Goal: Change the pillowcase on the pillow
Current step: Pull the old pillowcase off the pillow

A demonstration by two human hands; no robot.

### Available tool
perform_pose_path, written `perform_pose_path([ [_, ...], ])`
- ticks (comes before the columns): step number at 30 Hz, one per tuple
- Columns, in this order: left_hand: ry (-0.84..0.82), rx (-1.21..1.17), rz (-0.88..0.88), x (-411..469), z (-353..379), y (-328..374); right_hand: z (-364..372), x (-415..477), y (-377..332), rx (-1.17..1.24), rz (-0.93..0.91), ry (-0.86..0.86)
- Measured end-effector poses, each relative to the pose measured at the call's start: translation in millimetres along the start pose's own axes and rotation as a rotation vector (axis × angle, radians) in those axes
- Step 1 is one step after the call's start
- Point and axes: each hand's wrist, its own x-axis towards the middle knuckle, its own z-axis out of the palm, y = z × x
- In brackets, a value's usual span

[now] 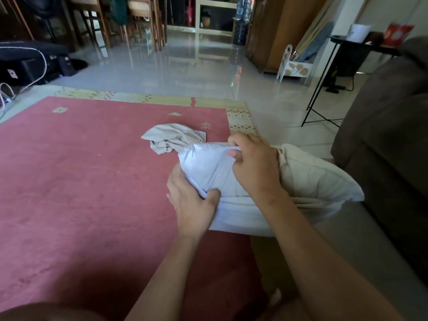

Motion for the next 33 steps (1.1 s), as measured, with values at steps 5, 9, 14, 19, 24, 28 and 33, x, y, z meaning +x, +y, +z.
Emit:
perform_pose_path([
  [5,-0.104,0.113,-0.079,-24,11,-48,7,7,-4,0.005,0.076,0.058],
  [9,-0.046,0.166,-0.144,-7,10,-36,4,10,-9,0.096,0.102,0.016],
  [14,-0.016,0.361,0.007,15,-4,-7,-53,17,8,0.301,0.258,-0.142],
  [19,-0.049,0.467,-0.002,48,-12,9,-120,-8,65,-0.047,0.352,-0.238],
  [24,-0.025,0.329,0.168,13,16,34,-112,-52,83,0.333,0.328,-0.215],
  [28,-0.185,0.51,0.454,-30,48,65,-87,-69,70,0.383,0.36,-0.005],
  [33,-0.431,0.4,0.667,-25,53,106,-89,-65,28,0.751,0.351,0.143],
])
